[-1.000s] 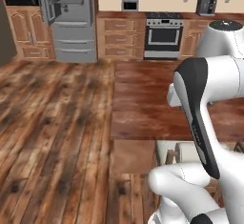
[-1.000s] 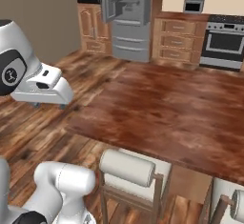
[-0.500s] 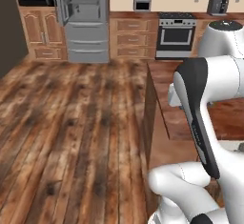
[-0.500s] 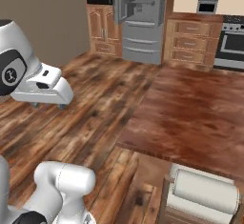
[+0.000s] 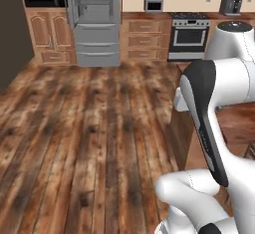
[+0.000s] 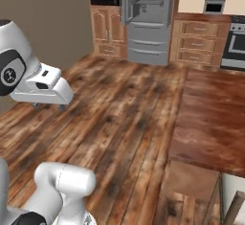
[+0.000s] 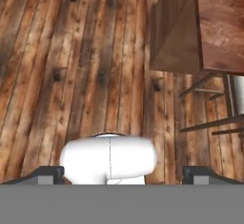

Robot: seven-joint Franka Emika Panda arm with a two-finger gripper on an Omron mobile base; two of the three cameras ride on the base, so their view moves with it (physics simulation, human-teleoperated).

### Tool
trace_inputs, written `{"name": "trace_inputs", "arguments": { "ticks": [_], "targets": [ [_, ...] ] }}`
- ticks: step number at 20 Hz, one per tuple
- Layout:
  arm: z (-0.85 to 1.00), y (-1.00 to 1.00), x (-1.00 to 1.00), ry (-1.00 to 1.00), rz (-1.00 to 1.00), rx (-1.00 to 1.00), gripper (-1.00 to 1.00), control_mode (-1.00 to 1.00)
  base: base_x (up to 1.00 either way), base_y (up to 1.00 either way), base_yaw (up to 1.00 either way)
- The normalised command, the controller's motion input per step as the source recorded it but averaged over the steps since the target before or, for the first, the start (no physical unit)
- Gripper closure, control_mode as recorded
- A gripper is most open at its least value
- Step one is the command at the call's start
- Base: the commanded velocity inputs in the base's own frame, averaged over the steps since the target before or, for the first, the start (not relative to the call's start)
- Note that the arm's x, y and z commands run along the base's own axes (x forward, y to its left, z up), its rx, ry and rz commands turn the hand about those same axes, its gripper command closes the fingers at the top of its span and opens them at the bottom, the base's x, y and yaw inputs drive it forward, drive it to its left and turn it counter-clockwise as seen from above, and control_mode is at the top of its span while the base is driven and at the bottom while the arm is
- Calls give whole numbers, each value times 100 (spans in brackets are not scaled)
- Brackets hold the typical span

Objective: There is a bowl on the dining counter. Grab a lemon wedge from the fridge and place it in the bowl. Then get the liquor bottle and glass cup from the cabinet and place them next to the bowl.

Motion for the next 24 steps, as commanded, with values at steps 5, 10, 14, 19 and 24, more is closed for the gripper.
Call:
{"name": "trace_inputs", "arguments": {
  "ticks": [5,10,14,19,24],
  "targets": [
    [0,0,0,0,0,0,-100,100,43,62,-24],
    [0,0,0,0,0,0,-100,100,95,37,-29],
    [0,0,0,0,0,0,-100,100,100,22,-30],
    [0,0,0,0,0,0,-100,100,100,18,-28],
    [0,0,0,0,0,0,-100,100,100,29,-26]
  ]
}}
